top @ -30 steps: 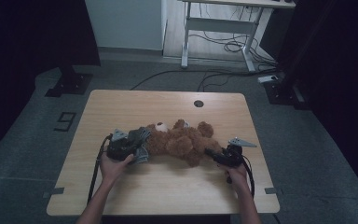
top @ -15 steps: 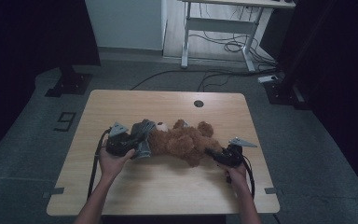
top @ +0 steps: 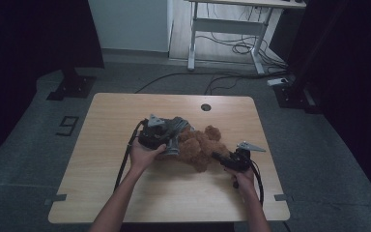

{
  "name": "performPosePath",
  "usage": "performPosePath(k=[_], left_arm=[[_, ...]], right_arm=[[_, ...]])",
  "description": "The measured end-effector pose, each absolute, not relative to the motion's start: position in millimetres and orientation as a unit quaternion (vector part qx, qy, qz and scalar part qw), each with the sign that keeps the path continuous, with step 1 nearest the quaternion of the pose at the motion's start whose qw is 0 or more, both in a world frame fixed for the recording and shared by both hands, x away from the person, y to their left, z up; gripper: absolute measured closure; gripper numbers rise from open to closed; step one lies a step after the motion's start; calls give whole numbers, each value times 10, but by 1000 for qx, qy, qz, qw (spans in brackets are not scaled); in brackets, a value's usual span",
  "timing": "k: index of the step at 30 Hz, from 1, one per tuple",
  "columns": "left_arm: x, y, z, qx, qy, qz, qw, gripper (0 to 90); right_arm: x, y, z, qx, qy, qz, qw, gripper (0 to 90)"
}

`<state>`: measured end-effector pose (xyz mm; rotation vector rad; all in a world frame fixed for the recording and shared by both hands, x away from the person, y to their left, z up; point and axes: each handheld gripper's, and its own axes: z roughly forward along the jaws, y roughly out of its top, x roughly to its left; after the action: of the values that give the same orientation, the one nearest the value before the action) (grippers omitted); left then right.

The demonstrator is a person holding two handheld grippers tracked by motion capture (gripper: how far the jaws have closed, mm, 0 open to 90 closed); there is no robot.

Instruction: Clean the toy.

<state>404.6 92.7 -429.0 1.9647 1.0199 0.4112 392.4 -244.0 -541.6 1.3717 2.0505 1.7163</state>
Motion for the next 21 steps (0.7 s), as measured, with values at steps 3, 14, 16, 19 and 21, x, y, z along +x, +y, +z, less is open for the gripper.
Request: performPosePath(k=[3, 14, 16, 19, 21], left_arm=[[4127, 887, -4526, 788, 418, 150, 426, 716], [3975, 1089, -4594, 775, 415, 147, 453, 719], [3958, 1111, -4597, 773, 416, 148, 456, 720], [3904, 1203, -4605, 768, 418, 157, 459, 720], [3862, 1351, -4621, 759, 429, 165, 461, 720]], right_arm=[[3928, -2433, -5410, 452, 681, 572, 73, 511], [3883, -2394, -5364, 448, 692, 559, 89, 538], [3871, -2397, -5359, 449, 693, 557, 89, 544], [3863, -2391, -5357, 452, 692, 556, 89, 549], [3858, -2385, -5360, 453, 692, 556, 91, 553]])
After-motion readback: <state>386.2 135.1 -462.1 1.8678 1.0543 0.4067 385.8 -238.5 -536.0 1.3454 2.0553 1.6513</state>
